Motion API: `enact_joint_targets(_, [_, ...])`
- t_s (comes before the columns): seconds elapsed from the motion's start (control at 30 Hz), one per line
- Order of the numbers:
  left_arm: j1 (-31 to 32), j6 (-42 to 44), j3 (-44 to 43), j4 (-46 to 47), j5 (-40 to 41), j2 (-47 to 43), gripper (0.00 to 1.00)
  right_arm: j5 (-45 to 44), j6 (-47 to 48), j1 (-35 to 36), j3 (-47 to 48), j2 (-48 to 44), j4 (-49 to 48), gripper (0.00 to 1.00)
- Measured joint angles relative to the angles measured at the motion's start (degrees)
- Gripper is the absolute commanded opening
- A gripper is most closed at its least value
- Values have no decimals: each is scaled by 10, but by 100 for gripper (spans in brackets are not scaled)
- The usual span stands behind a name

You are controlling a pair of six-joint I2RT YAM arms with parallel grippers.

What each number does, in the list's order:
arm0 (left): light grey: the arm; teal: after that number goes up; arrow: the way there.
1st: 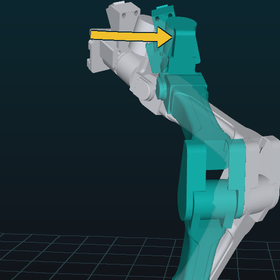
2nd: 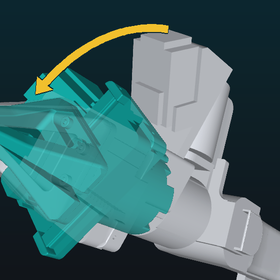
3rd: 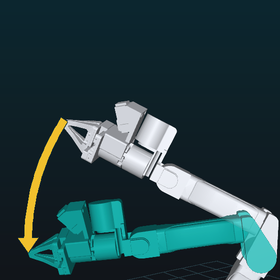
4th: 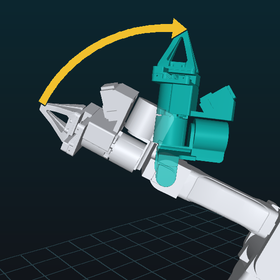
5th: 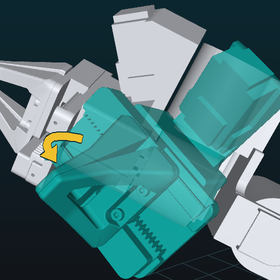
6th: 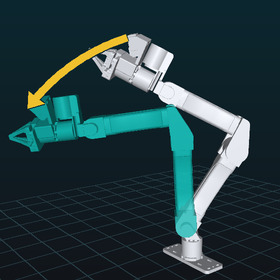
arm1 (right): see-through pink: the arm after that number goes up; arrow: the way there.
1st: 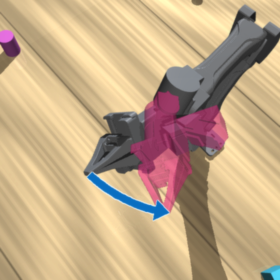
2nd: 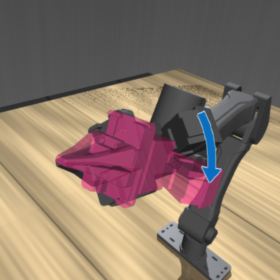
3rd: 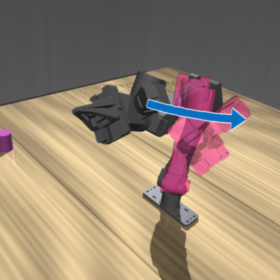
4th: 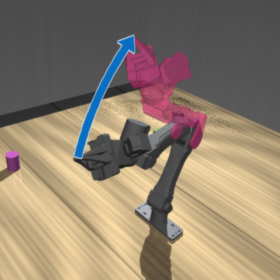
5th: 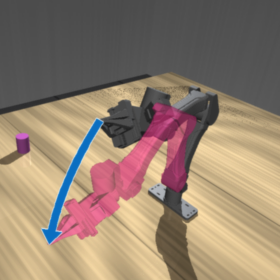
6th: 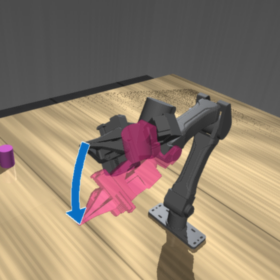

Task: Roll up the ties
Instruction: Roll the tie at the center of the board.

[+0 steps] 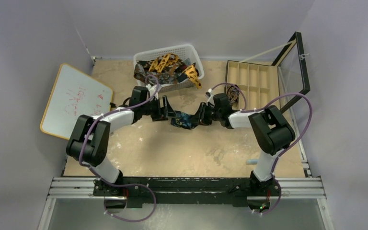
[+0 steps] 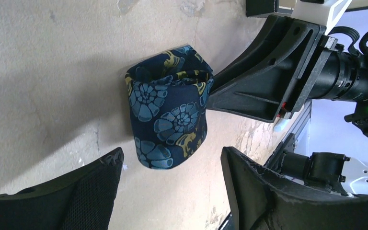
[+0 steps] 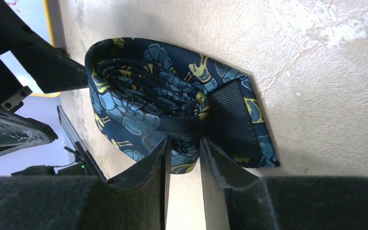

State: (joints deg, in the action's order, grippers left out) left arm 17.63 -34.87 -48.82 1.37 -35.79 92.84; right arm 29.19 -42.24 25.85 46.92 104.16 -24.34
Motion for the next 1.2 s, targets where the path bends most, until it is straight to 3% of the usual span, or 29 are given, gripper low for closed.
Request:
enact_joint_targets(0.63, [0,12,0,129,-127,104,70,26,4,-6,13,38,-15,27])
enact_joint_targets(1.03, [0,-7,-5,174,-137,139,70,30,4,-6,14,39,-16,27])
enact_joint_targets(1.2, [9,-16,-5,180,-130,145,64,31,4,-6,14,40,-17,27])
